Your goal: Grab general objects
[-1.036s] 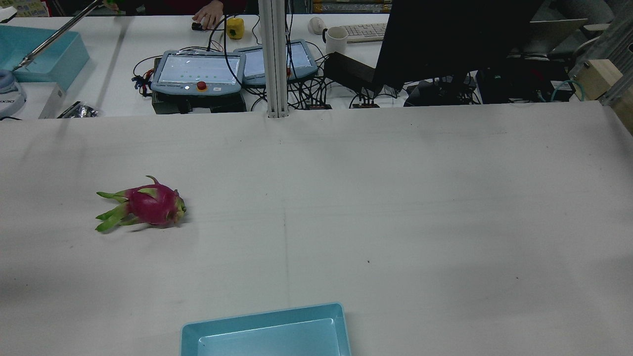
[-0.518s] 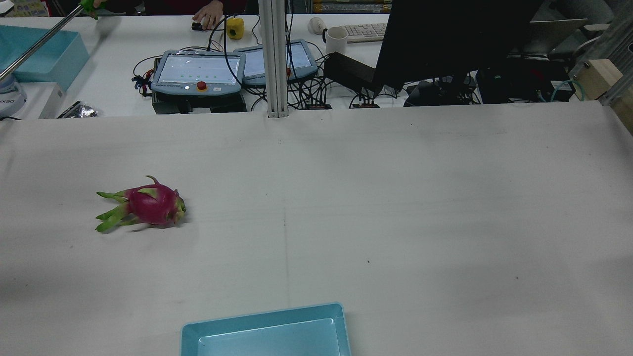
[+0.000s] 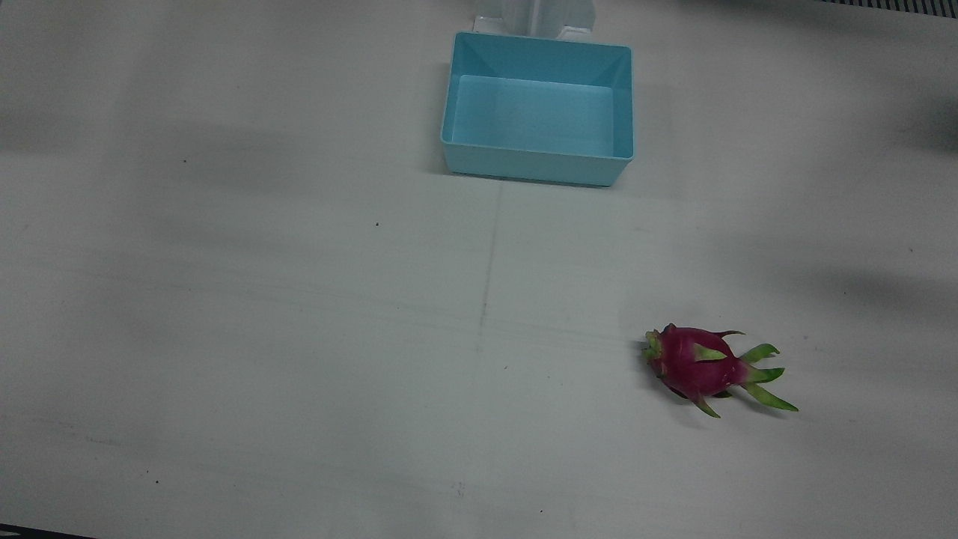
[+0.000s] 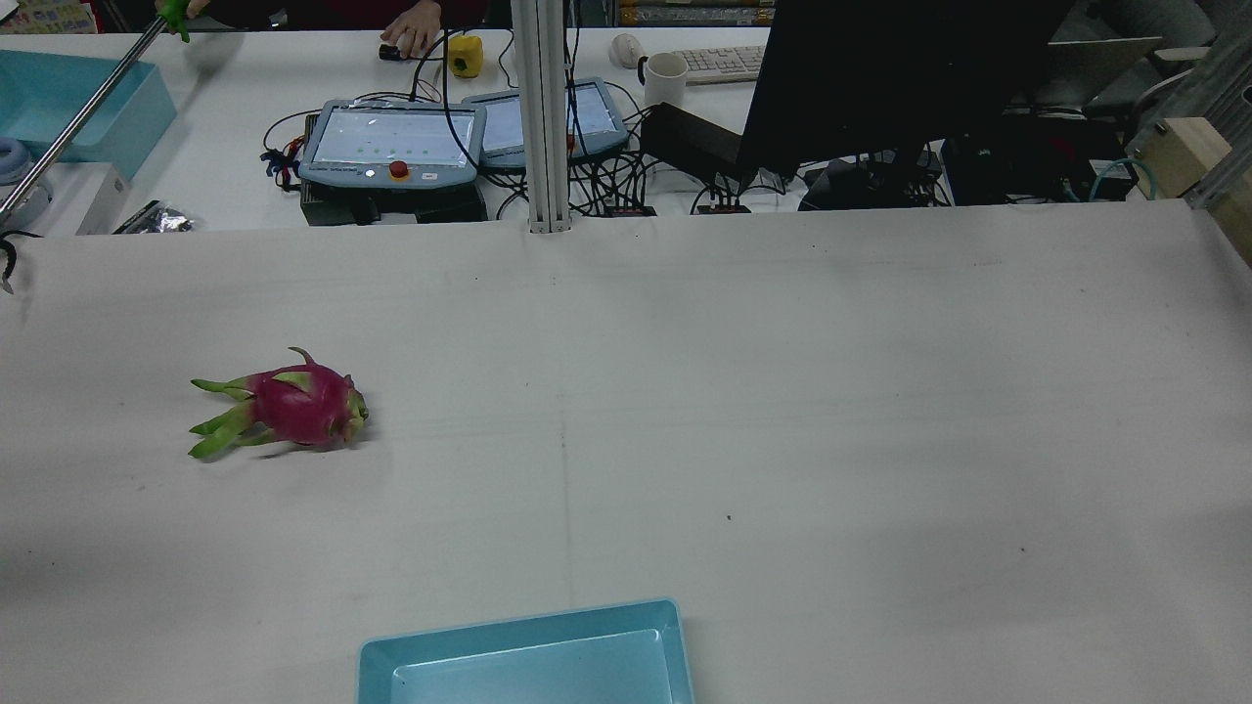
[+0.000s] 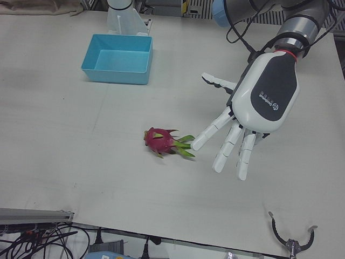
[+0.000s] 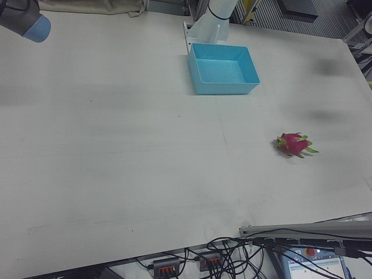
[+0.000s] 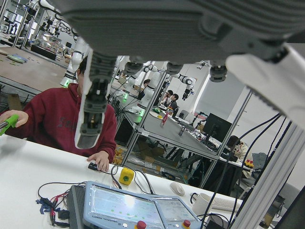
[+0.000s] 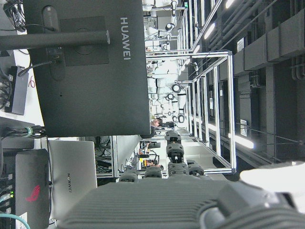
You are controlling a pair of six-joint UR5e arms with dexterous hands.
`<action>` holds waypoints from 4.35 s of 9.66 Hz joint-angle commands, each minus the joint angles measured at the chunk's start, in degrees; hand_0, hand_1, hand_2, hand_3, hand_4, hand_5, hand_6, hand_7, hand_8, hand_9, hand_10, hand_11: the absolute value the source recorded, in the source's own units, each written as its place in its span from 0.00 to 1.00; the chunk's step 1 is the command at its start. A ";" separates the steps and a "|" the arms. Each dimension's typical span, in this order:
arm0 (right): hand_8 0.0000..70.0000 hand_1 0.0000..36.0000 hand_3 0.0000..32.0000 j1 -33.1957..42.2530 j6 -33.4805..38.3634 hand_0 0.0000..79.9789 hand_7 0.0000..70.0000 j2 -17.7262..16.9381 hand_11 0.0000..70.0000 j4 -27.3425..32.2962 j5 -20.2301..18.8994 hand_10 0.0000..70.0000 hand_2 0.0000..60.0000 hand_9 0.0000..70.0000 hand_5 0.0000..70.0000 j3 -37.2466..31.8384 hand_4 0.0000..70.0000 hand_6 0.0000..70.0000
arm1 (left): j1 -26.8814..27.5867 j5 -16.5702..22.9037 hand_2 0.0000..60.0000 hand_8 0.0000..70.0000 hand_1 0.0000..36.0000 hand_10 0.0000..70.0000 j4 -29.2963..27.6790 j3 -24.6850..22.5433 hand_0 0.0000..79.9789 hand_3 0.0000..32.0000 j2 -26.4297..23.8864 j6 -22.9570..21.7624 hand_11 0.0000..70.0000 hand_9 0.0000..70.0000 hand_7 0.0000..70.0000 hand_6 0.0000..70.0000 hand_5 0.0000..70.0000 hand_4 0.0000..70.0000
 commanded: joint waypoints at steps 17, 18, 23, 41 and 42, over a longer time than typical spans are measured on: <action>0.00 0.00 0.00 0.03 0.00 0.00 0.00 0.00 0.00 0.00 0.00 0.00 0.00 0.00 0.00 -0.05 0.00 0.00 | 26.23 -23.69 0.00 0.03 0.55 0.00 -3.99 -2.20 0.68 1.00 2.39 12.92 0.00 0.00 0.00 0.00 0.20 0.00; 0.00 0.00 0.00 0.03 0.00 0.00 0.00 0.00 0.00 0.00 0.00 0.00 0.00 0.00 0.00 -0.05 0.00 0.00 | 28.24 -25.64 0.00 0.03 0.60 0.00 -0.65 -2.29 0.69 1.00 2.21 12.92 0.00 0.00 0.02 0.00 0.10 0.00; 0.00 0.00 0.00 -0.06 0.00 0.00 0.00 0.00 0.00 0.00 0.00 0.00 0.00 0.00 0.00 -0.05 0.00 0.00 | 34.93 -34.25 0.00 0.01 0.59 0.00 0.43 -0.88 0.69 1.00 0.90 12.92 0.00 0.00 0.02 0.00 0.16 0.00; 0.00 0.00 0.00 0.03 0.00 0.00 0.00 0.00 0.00 0.00 0.00 0.00 0.00 0.00 0.00 -0.05 0.00 0.00 | 43.81 -47.28 0.00 0.02 0.50 0.00 -7.39 13.97 0.63 1.00 -2.27 12.92 0.00 0.00 0.00 0.00 0.00 0.00; 0.00 0.00 0.00 -0.06 0.00 0.00 0.00 0.00 0.00 0.00 0.00 0.00 0.00 0.00 0.00 0.04 0.00 0.00 | 44.60 -48.67 0.00 0.02 0.50 0.00 -7.39 13.97 0.63 1.00 -2.01 12.92 0.00 0.00 0.00 0.00 0.00 0.00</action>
